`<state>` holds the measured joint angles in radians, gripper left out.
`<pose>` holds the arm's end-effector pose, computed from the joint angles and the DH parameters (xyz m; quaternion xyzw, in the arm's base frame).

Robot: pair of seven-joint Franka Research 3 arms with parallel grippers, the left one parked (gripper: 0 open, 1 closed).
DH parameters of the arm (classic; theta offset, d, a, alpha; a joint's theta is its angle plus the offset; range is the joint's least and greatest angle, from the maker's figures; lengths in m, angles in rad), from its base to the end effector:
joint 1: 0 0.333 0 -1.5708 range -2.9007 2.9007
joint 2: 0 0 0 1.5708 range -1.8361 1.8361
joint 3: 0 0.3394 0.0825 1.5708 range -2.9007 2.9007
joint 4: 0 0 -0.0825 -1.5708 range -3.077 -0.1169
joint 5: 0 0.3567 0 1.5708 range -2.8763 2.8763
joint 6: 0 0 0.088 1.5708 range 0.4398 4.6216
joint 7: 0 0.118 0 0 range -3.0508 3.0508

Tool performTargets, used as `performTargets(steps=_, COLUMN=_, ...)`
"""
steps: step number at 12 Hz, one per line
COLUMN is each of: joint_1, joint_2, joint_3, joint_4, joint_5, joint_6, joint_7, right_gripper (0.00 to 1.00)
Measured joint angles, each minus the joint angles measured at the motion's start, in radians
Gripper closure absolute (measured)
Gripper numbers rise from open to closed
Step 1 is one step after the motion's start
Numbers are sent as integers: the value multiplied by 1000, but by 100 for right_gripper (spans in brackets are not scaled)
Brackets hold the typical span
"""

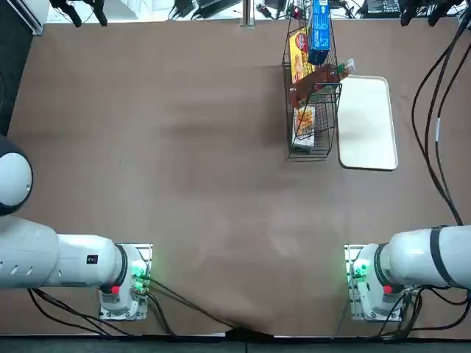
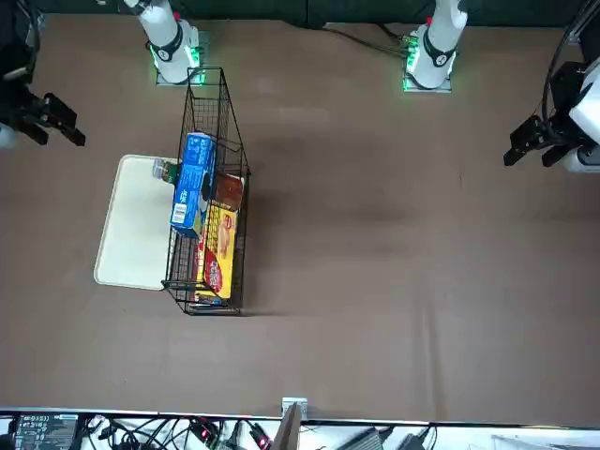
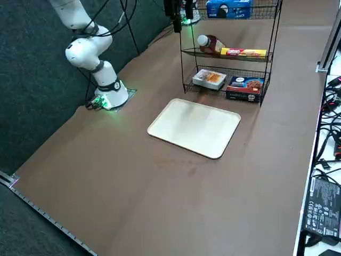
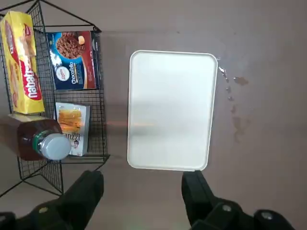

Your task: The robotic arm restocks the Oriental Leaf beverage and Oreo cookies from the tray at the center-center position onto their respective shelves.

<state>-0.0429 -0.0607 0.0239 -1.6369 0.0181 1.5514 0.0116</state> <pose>0.5039 -0.0070 0.6372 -0.9998 0.0153 0.0124 0.0084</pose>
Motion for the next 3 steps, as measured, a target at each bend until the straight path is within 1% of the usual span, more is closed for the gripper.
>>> performTargets(steps=3, joint_1=25, joint_2=-32, joint_3=3, joint_4=-42, joint_5=-6, joint_6=21, joint_7=4, right_gripper=0)
